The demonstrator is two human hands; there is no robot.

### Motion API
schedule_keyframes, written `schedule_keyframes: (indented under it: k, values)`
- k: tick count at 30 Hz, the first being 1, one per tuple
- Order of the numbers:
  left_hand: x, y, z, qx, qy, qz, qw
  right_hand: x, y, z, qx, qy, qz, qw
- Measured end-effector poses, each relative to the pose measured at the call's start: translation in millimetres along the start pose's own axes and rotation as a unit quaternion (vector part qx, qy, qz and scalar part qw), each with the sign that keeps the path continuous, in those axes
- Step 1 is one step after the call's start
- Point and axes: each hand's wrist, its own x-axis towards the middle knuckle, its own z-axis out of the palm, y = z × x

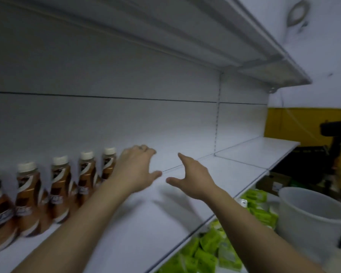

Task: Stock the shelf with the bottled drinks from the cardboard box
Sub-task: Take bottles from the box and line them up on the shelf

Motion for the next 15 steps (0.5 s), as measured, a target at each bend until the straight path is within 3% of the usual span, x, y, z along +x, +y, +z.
schedule_keyframes:
  k: [4, 15]
  values:
    - [5.8, 85.8, 26.9, -0.055, -0.031, 0.096, 0.993, -38.1, 60.5, -46.6, -0.076, 0.021, 0.053, 0.995]
    - [10.5, 265.9, 79.5, -0.200, -0.139, 0.211, 0.947, -174.0, 179.8, -136.0, -0.137, 0.062, 0.222, 0.963]
